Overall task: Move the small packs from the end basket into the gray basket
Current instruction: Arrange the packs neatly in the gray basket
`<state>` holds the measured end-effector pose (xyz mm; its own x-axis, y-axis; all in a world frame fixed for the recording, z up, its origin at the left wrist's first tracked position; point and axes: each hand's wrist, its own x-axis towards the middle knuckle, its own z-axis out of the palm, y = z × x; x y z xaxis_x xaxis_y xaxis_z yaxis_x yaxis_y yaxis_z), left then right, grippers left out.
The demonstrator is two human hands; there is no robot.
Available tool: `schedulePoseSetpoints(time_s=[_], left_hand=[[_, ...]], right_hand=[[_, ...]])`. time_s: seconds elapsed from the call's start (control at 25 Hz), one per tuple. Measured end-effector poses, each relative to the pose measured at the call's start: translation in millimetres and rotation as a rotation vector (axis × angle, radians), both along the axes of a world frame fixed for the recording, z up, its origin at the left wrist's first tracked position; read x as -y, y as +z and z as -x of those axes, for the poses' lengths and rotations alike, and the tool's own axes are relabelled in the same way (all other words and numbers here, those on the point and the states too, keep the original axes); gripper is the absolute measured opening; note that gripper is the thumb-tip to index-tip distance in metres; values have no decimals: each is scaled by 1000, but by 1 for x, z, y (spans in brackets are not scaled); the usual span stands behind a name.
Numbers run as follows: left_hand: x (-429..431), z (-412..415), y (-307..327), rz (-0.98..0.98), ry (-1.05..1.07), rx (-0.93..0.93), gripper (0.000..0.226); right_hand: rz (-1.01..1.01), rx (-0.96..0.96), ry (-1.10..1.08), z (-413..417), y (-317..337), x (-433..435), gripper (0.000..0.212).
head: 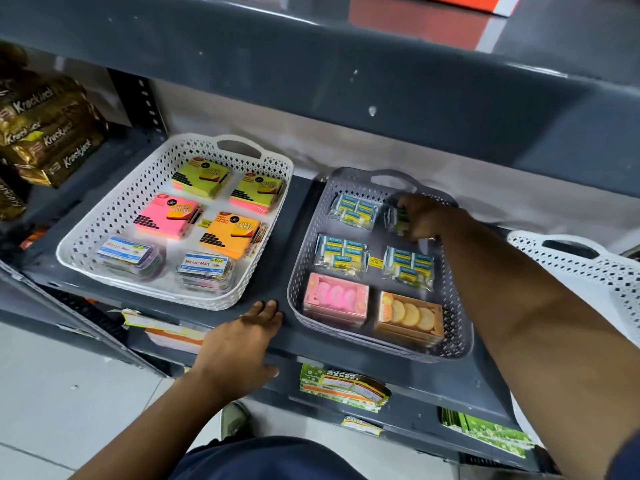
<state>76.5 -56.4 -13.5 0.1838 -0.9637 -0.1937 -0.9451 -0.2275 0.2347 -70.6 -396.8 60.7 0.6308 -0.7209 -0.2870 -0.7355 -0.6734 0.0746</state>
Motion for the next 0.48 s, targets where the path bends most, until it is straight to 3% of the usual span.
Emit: schedulePoseSetpoints(time_s=[0.12, 0.32, 0.4, 0.48], left_hand=[[-1, 0, 1, -6, -6, 11, 86], [-1, 1, 1, -1, -3, 2, 86], [-1, 2, 1, -5, 0, -1, 86], [-1, 3, 2, -6, -1, -2, 86]], right_hand=[[-47, 68, -96, 11, -6, 1, 78], [-54, 7, -82, 14, -7, 0, 87], [-109, 71, -86, 3, 0, -1, 93], [-92, 184, -40, -21, 5, -1, 84]])
